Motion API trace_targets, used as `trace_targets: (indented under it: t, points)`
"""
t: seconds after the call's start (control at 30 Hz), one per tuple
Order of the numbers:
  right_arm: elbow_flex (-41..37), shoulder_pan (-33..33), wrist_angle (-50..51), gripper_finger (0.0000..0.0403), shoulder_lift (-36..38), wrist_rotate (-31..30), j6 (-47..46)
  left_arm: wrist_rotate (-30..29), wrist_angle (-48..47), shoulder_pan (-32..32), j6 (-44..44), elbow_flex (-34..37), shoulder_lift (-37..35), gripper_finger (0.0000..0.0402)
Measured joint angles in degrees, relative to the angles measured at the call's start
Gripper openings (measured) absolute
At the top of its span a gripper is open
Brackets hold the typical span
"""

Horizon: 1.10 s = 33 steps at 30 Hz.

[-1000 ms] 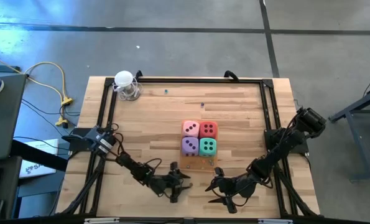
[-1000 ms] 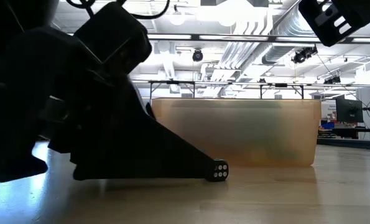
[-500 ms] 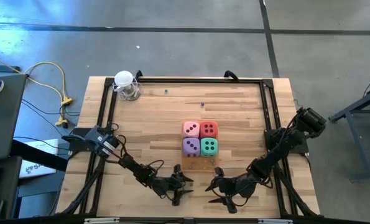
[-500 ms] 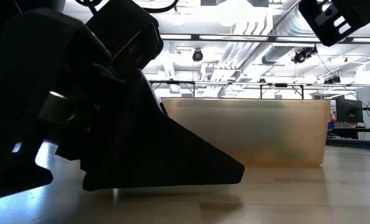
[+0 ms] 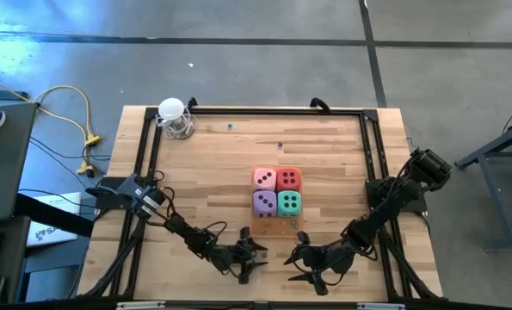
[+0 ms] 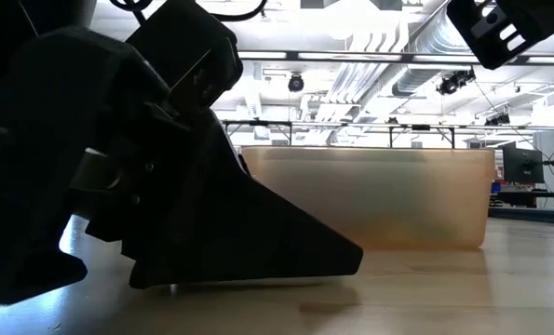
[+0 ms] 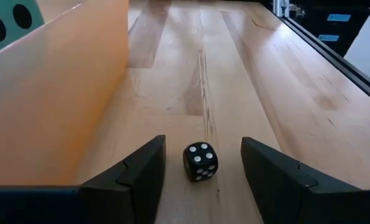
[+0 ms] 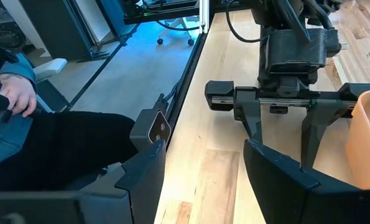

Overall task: Pick & Place Dice
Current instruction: Put the small black die into the orange bin

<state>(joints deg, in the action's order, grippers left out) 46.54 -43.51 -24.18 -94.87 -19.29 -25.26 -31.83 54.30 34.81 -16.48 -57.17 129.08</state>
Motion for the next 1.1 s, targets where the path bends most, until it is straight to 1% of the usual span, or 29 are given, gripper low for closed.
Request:
trace_targets:
  t: [0.07, 0.13, 0.27, 0.4, 0.5, 0.7, 0.9, 1.03, 1.1]
  points:
    - [0.0, 0.0, 0.0, 0.021, 0.0, 0.0, 0.0, -0.02, -0.13, 0.02, -0.58, 0.0, -0.02, 0.0195]
    - [0.0, 0.0, 0.0, 0.021, 0.0, 0.0, 0.0, -0.04, -0.18, 0.19, -0.85, 0.0, -0.02, 0.0178]
    - [0.0, 0.0, 0.0, 0.021, 0.0, 0.0, 0.0, 0.0, -0.23, 0.64, -1.17, 0.0, -0.01, 0.0128]
    - [0.0, 0.0, 0.0, 0.021, 0.0, 0.0, 0.0, 0.01, -0.11, 0.96, -3.38, 0.0, 0.0, 0.0073]
    - [0.0, 0.0, 0.0, 0.021, -0.02, 0.0, 0.02, 0.02, -0.08, 0.98, -4.07, 0.02, -0.01, 0.0046]
    - [0.0, 0.0, 0.0, 0.021, -0.02, 0.0, 0.04, 0.01, -0.11, 0.98, -3.97, 0.02, -0.01, 0.0045]
    - [0.0, 0.0, -0.01, 0.021, -0.01, 0.0, 0.03, -0.6, -0.32, 1.45, -2.06, -0.02, -0.13, 0.0047]
    - [0.0, 0.0, 0.0, 0.021, -0.01, 0.0, 0.04, -0.5, -1.44, 2.21, -1.2, 0.04, -1.27, 0.0046]
    - [0.0, 0.0, -0.02, 0.021, 0.0, 0.0, 0.04, -0.46, -3.56, 2.56, -1.22, 0.04, -2.37, 0.0046]
